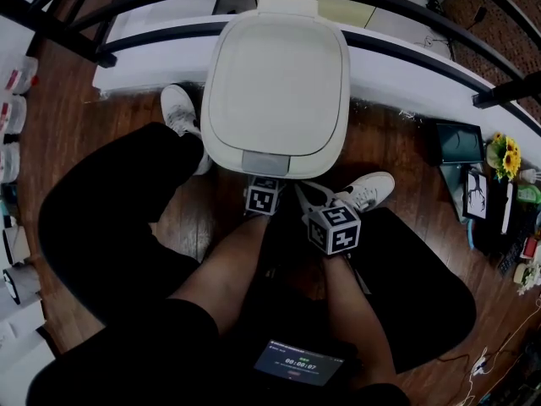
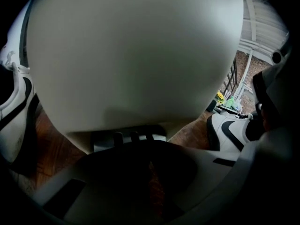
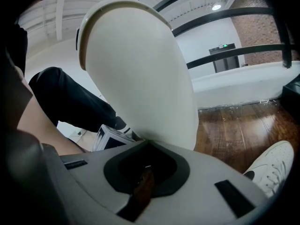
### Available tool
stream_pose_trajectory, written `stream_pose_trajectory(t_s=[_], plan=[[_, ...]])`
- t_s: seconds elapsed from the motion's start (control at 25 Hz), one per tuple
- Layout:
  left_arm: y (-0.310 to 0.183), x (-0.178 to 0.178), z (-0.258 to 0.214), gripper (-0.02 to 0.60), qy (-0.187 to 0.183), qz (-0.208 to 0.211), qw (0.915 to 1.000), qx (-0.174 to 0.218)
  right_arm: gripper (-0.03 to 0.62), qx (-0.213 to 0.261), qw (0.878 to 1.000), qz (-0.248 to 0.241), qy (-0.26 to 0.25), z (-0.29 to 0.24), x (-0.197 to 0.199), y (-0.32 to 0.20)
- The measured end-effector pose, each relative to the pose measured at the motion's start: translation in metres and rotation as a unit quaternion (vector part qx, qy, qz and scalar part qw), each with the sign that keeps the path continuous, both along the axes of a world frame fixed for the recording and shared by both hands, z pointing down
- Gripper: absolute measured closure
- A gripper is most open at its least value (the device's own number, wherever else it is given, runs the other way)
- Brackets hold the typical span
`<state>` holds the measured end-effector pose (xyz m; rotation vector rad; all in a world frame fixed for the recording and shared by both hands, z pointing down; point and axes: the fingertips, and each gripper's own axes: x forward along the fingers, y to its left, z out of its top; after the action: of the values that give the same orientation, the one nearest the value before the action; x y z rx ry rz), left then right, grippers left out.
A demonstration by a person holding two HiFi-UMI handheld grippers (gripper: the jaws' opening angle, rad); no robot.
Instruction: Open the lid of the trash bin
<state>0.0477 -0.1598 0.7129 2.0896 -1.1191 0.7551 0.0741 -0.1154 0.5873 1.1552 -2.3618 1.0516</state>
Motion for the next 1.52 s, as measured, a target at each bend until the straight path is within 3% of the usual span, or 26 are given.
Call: stream_pose_trajectory(t_s=[0.6, 1.52], plan=[[-0.005, -0.006, 0.01, 0.545, -0.004, -0.01, 0.9999, -0.009, 0.592, -0.024, 0.999, 0.013, 0.038, 0.026, 0.001, -0.005], [0.003, -0.006, 0.025, 0.546, -0.017, 0.005, 0.999, -0.041, 0.595, -0.033, 0.998, 0.019, 0.045, 0.034, 0.004, -0.001]])
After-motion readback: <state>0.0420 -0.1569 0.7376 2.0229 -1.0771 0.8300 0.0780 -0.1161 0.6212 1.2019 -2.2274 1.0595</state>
